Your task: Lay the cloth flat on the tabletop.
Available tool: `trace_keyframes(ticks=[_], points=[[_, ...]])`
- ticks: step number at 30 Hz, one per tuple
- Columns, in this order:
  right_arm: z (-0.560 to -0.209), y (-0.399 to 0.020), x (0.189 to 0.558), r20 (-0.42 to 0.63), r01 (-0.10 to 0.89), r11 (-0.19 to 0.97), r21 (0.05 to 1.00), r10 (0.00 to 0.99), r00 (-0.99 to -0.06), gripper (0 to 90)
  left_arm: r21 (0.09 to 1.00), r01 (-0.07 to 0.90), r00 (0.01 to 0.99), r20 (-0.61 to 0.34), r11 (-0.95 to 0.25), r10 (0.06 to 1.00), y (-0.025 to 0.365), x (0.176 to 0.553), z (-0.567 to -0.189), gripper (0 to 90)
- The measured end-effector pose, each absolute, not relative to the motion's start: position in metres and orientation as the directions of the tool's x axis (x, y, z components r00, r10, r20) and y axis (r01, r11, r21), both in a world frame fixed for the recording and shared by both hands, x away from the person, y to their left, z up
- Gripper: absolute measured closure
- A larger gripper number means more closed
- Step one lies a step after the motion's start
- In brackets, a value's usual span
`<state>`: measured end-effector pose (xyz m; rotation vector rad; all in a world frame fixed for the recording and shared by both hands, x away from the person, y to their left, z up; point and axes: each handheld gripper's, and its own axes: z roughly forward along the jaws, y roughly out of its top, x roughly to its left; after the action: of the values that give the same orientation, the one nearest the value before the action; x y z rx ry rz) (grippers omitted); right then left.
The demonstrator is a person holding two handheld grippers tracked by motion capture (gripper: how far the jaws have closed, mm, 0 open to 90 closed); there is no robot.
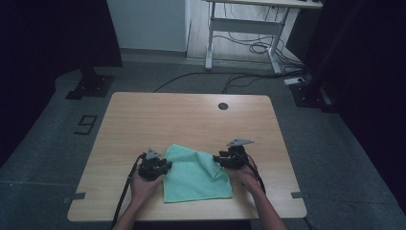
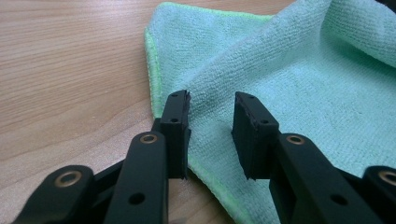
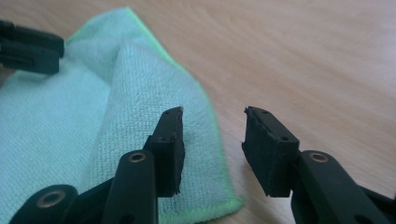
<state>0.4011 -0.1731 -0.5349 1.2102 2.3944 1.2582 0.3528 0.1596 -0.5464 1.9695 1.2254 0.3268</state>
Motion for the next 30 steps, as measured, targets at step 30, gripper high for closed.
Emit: trace_keyframes(ticks=[30], points=[[-0.517, -0.153, 0.407, -0.028, 0.481, 0.401, 0.78, 0.79, -0.613, 84.7, 0.727, 0.642, 0.512, -0.17, -0.244, 0.842, 0.161, 0.353, -0.546, 67.1]])
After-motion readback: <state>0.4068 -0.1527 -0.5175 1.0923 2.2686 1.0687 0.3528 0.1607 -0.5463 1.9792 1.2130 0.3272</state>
